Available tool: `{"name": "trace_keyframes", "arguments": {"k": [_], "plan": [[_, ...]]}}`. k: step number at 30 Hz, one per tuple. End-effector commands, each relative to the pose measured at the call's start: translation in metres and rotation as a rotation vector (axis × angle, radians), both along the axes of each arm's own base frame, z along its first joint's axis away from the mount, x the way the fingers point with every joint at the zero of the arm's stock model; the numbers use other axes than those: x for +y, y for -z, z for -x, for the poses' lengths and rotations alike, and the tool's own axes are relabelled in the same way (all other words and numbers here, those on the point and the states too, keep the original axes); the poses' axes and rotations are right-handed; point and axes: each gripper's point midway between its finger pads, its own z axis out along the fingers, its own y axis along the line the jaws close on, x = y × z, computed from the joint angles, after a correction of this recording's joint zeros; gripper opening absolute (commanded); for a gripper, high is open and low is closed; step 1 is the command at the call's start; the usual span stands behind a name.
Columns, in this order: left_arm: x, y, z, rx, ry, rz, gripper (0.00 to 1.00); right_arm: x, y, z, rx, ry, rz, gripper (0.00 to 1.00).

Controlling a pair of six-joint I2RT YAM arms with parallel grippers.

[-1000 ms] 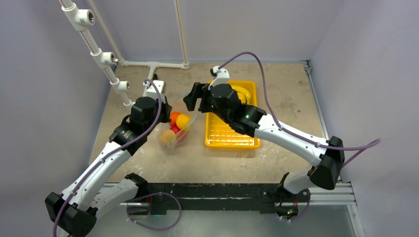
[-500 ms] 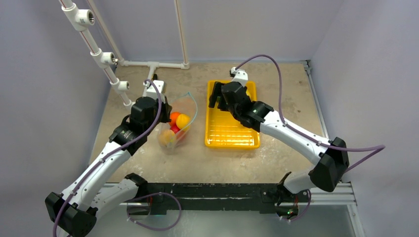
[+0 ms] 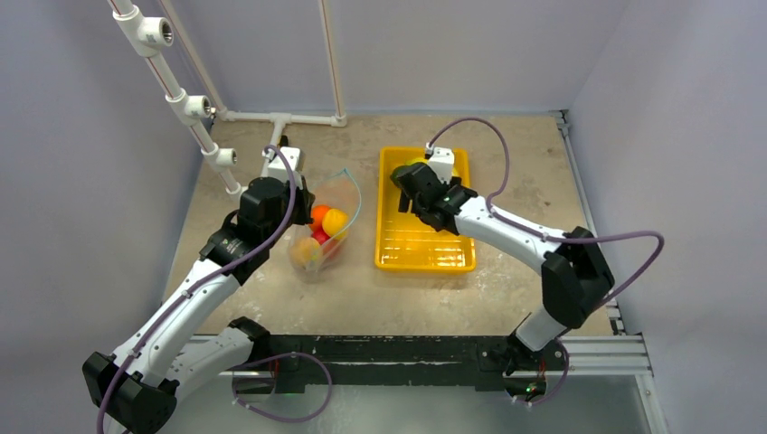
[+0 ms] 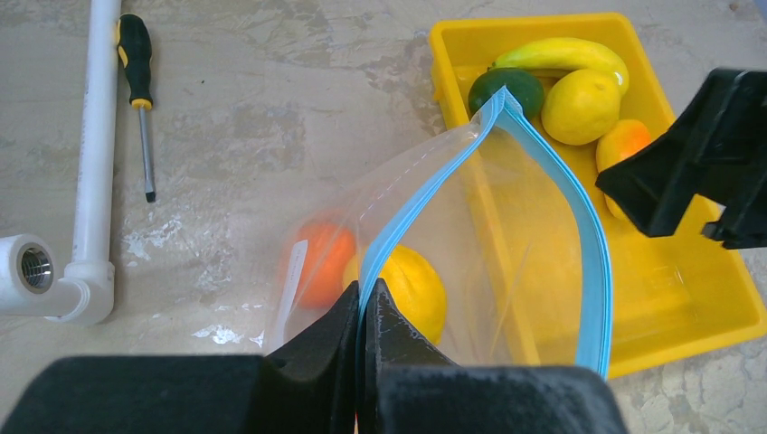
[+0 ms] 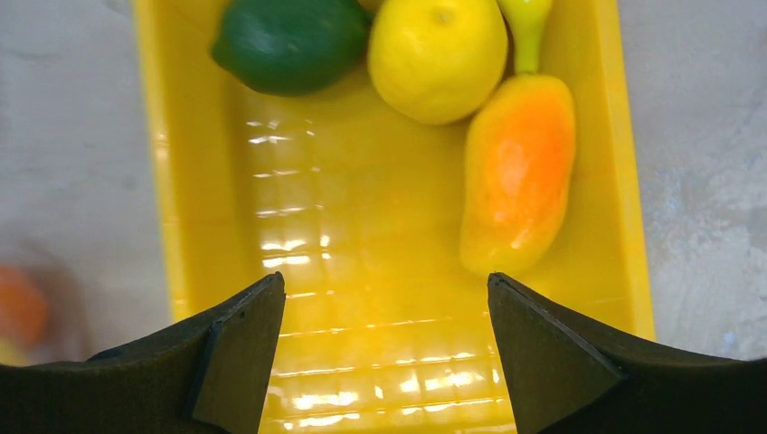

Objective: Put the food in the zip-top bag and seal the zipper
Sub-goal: Pick up the fake fruit from the bin.

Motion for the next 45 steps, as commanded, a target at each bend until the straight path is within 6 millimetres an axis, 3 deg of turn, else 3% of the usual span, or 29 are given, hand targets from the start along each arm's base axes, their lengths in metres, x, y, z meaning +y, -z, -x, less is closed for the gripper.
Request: {"name": "trace_keyframes", "arguments": {"k": [1,9,19,36,42,45], "plan": [[0.001,-0.011,-0.005,-0.049,-0.007,0.013,0.00,-0.030,0.028,0.002,0.040,0.102,0.118,0.84],[0.001,-0.011,-0.005,-0.048,-0.008,0.013,0.00,-0.047,0.048,-0.006,0.056,0.158,0.193,0.85],[0.000,-0.009,-0.006,-0.042,-0.007,0.011,0.00,-0.070,0.052,-0.027,0.046,0.204,0.223,0.85],[-0.001,-0.006,-0.007,-0.033,-0.006,0.007,0.00,-0.087,0.086,-0.044,0.075,0.210,0.256,0.85],[-0.001,-0.005,-0.008,-0.029,-0.007,0.004,0.00,-0.089,0.089,-0.050,0.074,0.208,0.246,0.80],[0.000,-0.005,-0.008,-0.029,-0.009,0.004,0.00,-0.088,0.090,-0.052,0.073,0.200,0.240,0.70]]}}
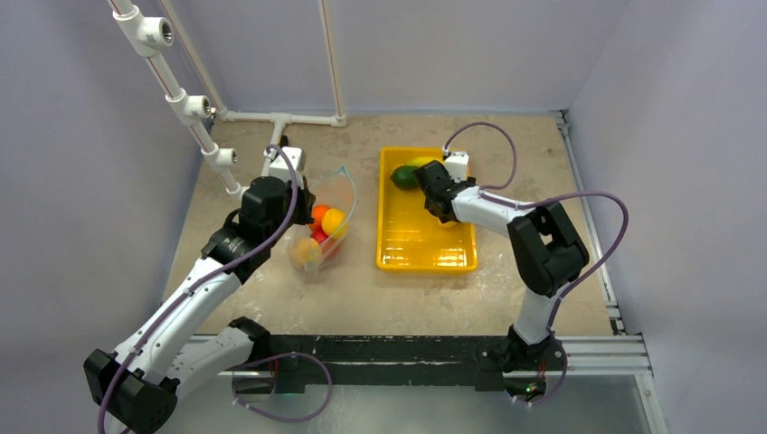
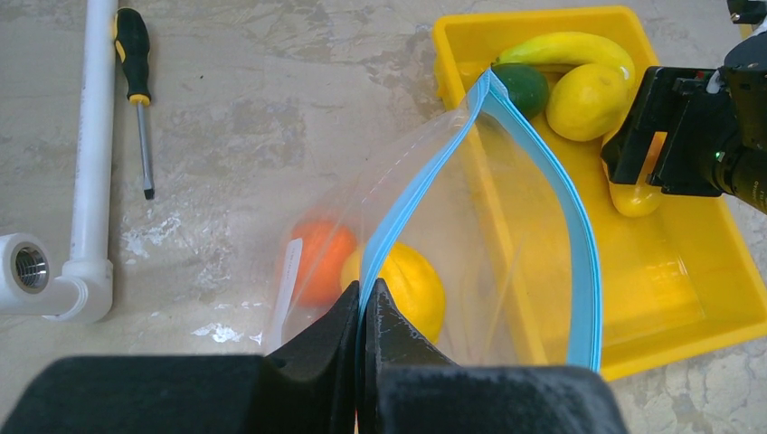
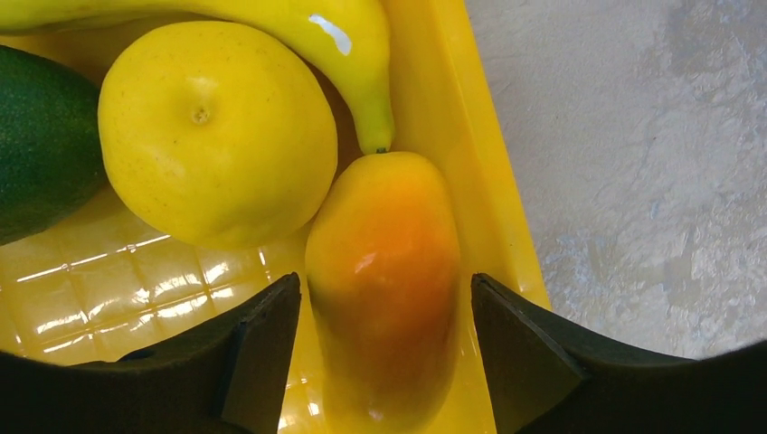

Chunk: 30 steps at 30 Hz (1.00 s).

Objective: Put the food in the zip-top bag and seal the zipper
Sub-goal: Pick up the fake fruit from the bin.

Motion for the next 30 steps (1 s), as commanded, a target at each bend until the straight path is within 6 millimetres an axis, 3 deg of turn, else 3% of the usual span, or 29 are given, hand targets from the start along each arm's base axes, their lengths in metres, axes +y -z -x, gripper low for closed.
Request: {"name": "trace_keyframes", "arguments": {"k": [1,5,11,15,21,30], "plan": [[0.000,-0.009,-0.006,-0.040,-0.009,0.009,0.00,-0.002,-0.002,-0.008,-0.024,-0.002,0.000,0.67],[0.001,-0.008,-0.006,-0.038,-0.010,0.008,0.00,0.000,-0.002,-0.009,-0.024,-0.013,-0.007,0.53],[0.000,-0.008,-0.006,-0.037,-0.009,0.008,0.00,0.004,-0.001,-0.008,-0.015,-0.031,-0.030,0.23],[0.000,-0.009,-0.006,-0.039,-0.009,0.009,0.00,0.006,-0.013,-0.009,-0.031,-0.035,-0.049,0.08],[0.000,-0.009,-0.006,-0.040,-0.007,0.010,0.00,0.013,-0.051,-0.012,-0.094,-0.054,-0.102,0.02],[0.000,-0.010,-0.006,-0.041,-0.006,0.011,0.00,0.045,-0.137,-0.014,-0.241,-0.209,-0.281,0.00]]}}
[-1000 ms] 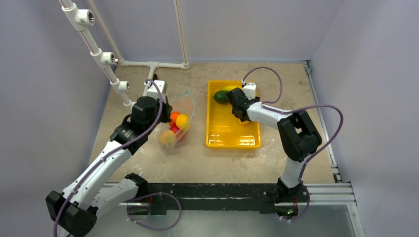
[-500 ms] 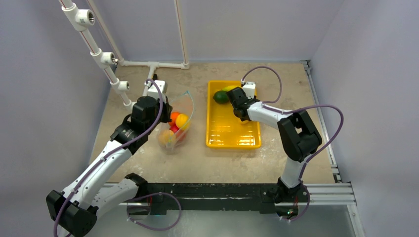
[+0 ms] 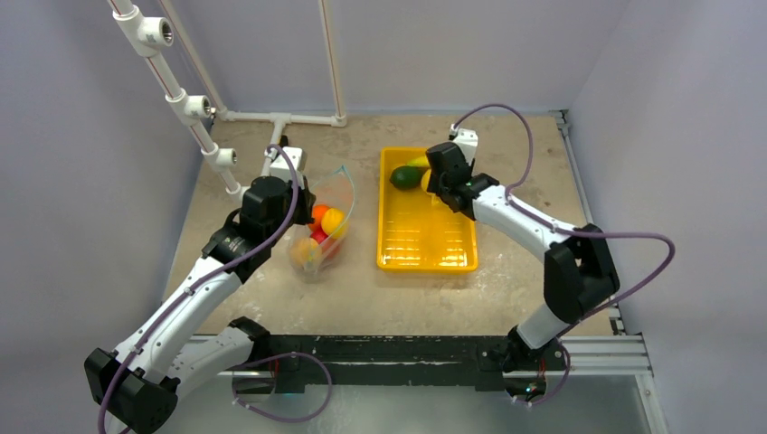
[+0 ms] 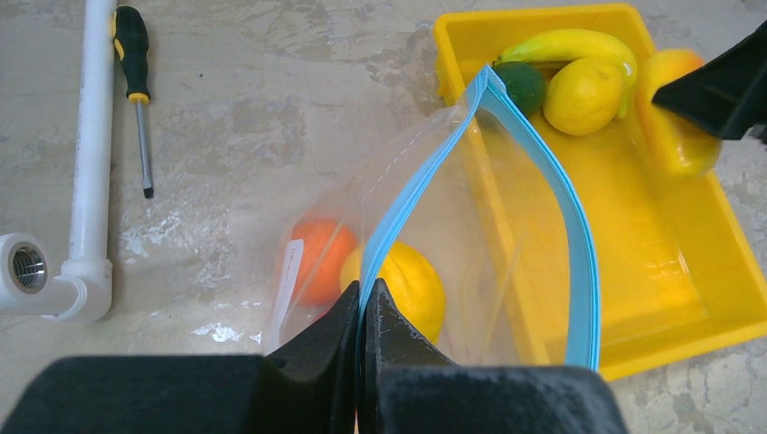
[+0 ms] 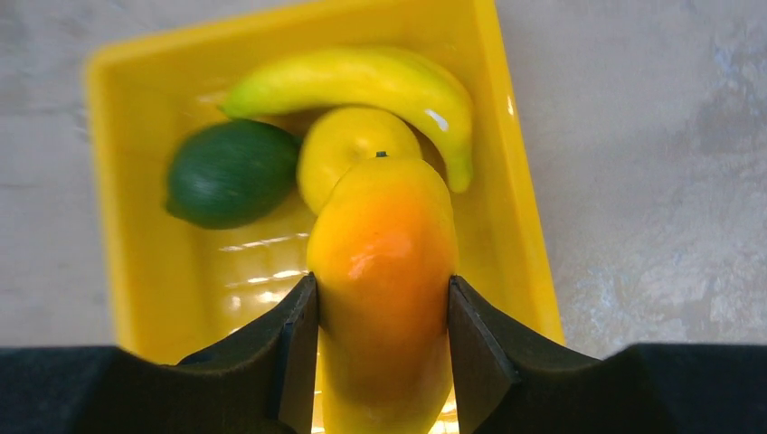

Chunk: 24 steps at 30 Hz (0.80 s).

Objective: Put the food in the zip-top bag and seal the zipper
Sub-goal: Pick up the fake fruit from the bin, then place the fake fruit in the zipper food storage bag.

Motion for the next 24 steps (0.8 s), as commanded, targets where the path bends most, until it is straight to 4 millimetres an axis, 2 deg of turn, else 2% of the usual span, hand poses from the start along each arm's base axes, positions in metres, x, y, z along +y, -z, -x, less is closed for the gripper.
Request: {"name": "trace_keyframes", "arguments": {"k": [1,8,12,18,24], "plan": [[0.000,-0.011,-0.005,-0.046,-0.005,0.014,0.00,0.029,-0.075,-0.007,-0.150,-0.121,-0.140,0.00],[0.000,-0.012,-0.005,-0.047,-0.003,0.016,0.00,0.078,-0.174,0.018,-0.362,-0.387,-0.353,0.00],[0.000,-0.014,-0.005,-0.051,-0.003,0.019,0.00,0.109,-0.215,0.043,-0.438,-0.538,-0.466,0.00],[0.000,-0.014,-0.004,-0.054,-0.002,0.020,0.00,0.160,-0.235,0.077,-0.445,-0.669,-0.564,0.00],[0.000,-0.015,-0.003,-0.056,-0.001,0.023,0.00,0.187,-0.244,0.096,-0.441,-0.737,-0.636,0.00]]}}
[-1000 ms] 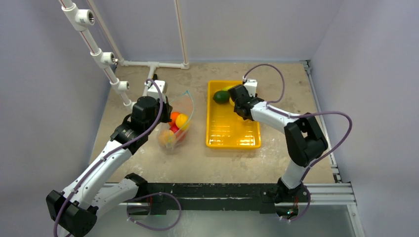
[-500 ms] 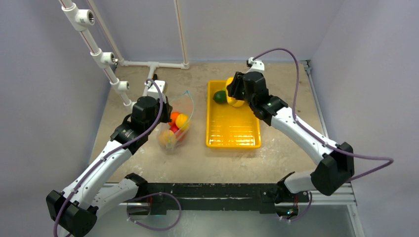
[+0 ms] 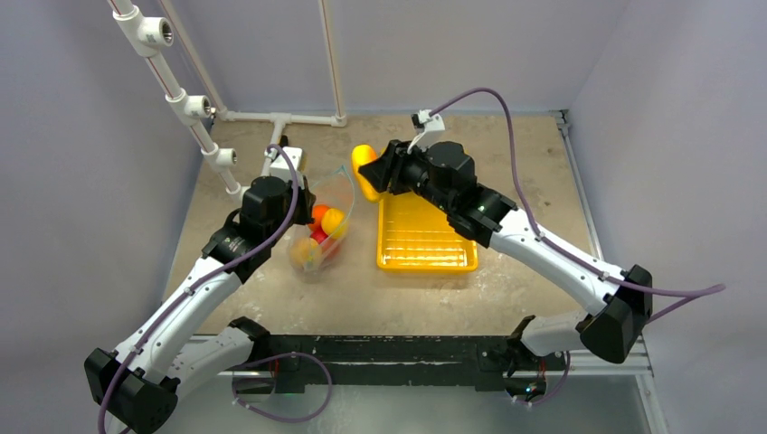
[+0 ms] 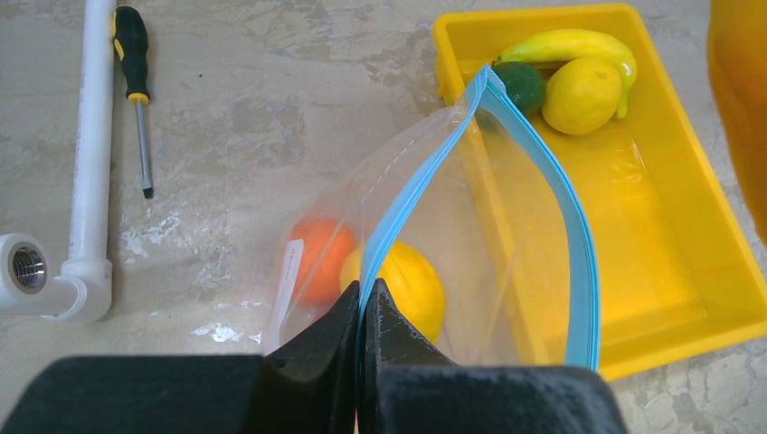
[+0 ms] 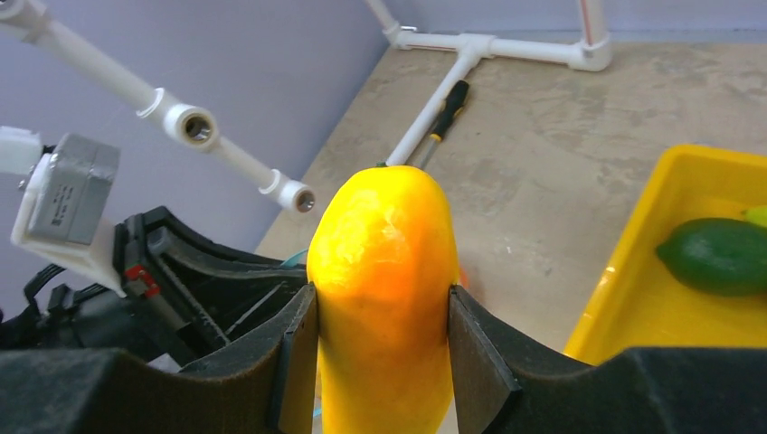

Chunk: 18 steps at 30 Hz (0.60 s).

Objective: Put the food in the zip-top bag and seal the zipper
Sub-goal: Place the fake fruit in the zipper food storage bag.

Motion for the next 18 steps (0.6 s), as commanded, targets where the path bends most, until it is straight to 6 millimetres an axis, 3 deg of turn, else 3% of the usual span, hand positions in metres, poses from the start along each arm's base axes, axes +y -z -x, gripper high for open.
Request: {"name": "trace_keyframes", "arguments": {"k": [1,6,18], "plan": [[0.000,-0.015,-0.003,-0.056,-0.002,0.023,0.00,0.019,-0.043,0.012,-0.058,-0.071,-0.129,0.00],[0.000,-0.015,-0.003,-0.056,0.001,0.026,0.00,0.038,-0.048,0.026,-0.042,-0.135,-0.205,0.00],[-0.001,-0.014,-0.003,-0.053,0.000,0.026,0.00,0.065,-0.026,0.037,0.049,-0.114,-0.282,0.00]]}}
